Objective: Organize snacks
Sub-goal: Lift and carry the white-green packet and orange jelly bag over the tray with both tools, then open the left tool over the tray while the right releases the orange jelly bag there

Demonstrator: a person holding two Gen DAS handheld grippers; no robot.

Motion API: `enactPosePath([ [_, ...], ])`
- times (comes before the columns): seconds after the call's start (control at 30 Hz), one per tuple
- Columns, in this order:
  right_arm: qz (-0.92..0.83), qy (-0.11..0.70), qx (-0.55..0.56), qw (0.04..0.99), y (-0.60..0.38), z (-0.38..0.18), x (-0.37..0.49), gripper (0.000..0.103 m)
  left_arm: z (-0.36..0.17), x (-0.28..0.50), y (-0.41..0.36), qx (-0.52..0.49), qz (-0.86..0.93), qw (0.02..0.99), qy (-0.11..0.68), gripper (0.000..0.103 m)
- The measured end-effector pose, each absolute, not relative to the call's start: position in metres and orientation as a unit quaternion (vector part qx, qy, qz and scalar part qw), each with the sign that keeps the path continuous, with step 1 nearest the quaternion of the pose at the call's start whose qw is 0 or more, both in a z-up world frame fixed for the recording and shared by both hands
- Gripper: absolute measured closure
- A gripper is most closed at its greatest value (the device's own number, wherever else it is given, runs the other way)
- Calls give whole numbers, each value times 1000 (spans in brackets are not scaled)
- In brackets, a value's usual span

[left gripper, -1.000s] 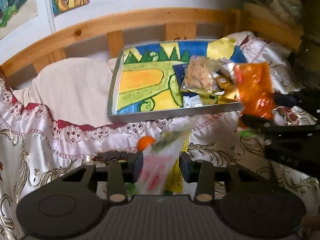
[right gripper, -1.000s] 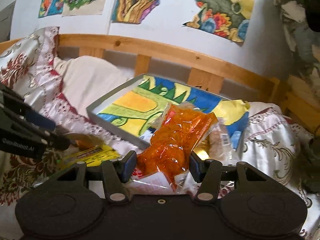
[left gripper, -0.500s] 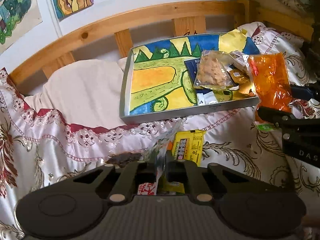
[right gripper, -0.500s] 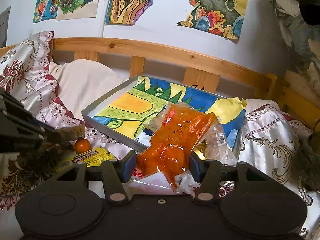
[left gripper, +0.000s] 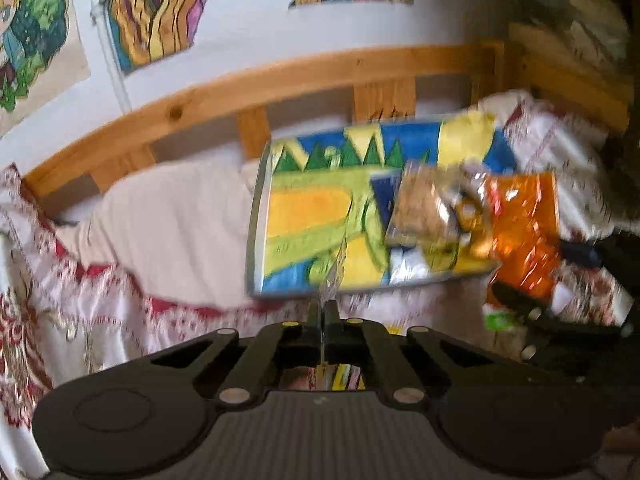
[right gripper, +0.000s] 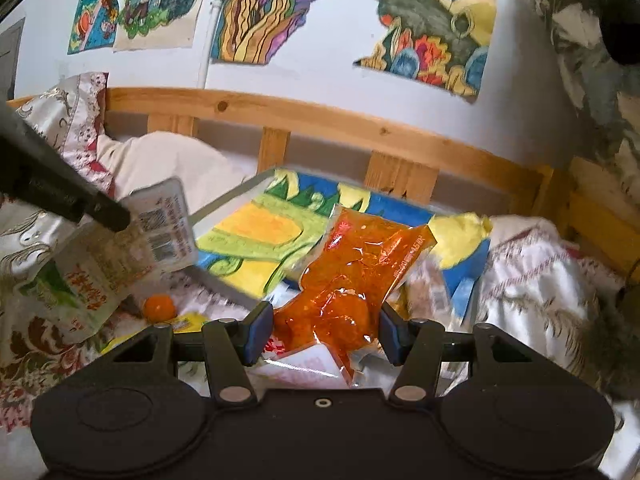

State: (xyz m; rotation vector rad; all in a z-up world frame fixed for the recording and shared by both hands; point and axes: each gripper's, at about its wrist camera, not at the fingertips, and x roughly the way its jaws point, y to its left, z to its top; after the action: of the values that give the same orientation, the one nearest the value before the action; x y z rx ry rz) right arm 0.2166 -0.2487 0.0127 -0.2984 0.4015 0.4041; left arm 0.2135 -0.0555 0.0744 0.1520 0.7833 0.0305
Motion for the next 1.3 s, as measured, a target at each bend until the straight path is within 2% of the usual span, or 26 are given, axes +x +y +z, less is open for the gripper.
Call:
enactPosePath([
  [0.2, 180, 180, -101, 962, -265, 18, 256, 46, 105, 254, -84, 84, -8, 937, 339, 103],
  [0.37, 166, 186, -83, 965, -275, 10, 298, 46, 110, 303, -112, 86, -19, 946, 312, 103],
  [0.63, 165, 230, -63, 957, -285, -11, 341, 44, 82, 355, -106, 9, -40, 952, 302, 103],
  [0.83, 161, 209, -102, 959, -269, -21, 345, 39, 48, 370, -67, -27, 17, 945, 326, 102],
  [0.9, 157, 206, -103, 960, -268, -23, 345, 38, 34, 370, -53, -33, 55, 942, 331, 98],
  [0.97, 159, 203, -107, 960, -267, -24, 343, 32, 24, 369, -43, -32, 84, 940, 328, 89],
  [1.03, 156, 198, -111, 961, -266, -24, 343, 22, 16, 368, -32, -39, 100, 937, 332, 87],
  [1.1, 154, 193, -113, 963, -265, -26, 342, 19, 9, 367, -24, -41, 115, 934, 336, 82],
  [1.17, 153, 196, -113, 962, -265, -27, 343, 19, 5, 366, -20, -38, 123, 932, 338, 64],
  [1.2, 153, 196, -115, 962, -264, -29, 343, 17, 2, 365, -18, -33, 128, 933, 335, 58],
  [1.27, 153, 195, -119, 962, -263, -30, 342, 15, 1, 363, -21, -21, 139, 934, 327, 34],
  [1.3, 152, 193, -120, 962, -263, -30, 341, 14, 0, 360, -23, -14, 148, 936, 319, 28],
])
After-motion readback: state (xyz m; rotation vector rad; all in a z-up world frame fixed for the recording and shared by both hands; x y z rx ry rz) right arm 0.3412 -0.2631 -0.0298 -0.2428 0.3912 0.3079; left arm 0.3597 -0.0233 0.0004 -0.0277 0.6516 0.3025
